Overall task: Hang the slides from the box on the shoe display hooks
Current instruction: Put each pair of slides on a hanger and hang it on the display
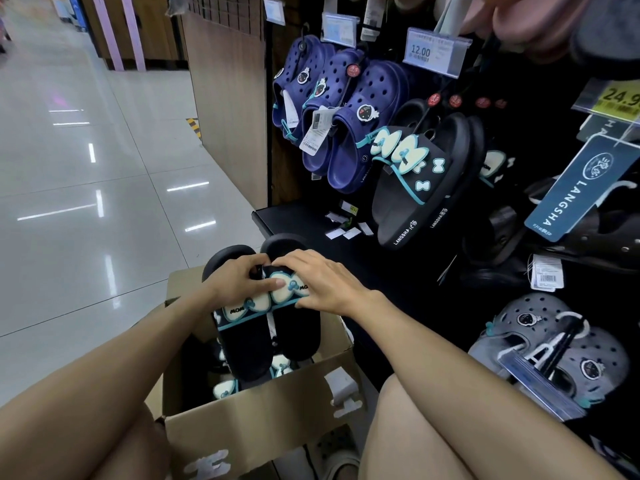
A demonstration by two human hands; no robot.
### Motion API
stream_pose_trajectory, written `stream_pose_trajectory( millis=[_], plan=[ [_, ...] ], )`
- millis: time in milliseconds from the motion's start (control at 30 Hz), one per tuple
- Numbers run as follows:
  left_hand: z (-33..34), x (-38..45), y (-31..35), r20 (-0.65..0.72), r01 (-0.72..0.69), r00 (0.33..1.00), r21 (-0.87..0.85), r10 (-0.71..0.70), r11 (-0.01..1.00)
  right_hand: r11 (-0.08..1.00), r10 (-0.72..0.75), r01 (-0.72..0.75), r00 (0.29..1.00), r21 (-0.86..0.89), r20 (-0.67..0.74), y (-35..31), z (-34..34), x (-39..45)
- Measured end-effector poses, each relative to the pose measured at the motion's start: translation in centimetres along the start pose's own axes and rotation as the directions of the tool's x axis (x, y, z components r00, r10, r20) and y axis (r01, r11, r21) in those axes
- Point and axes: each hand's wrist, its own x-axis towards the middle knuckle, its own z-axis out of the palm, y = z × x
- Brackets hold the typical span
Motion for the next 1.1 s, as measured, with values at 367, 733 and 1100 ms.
stream_pose_trajectory(
  millis=[367, 733, 1100],
  plan=[
    [1.1, 1.2, 1.4, -0.174, 0.050, 0.983, -0.085, -0.064, 0.995, 0.871, 0.322, -0.260, 0.943, 0.416, -0.086, 1.6, -0.2, -0.8],
    [4.3, 1.8, 6.4, -0.196, -0.043, 0.980, -0.076, 0.027, 0.996, 0.680, 0.563, -0.348, 0.811, 0.646, -0.156, 4.4, -0.5, -8.4],
    [9.0, 2.5, 9.8, -0.146, -0.096, 0.987, -0.201, 0.067, 0.975, 0.385, 0.824, -0.633, 0.564, 0.672, 0.059, 9.1, 5.7, -23.6]
  ],
)
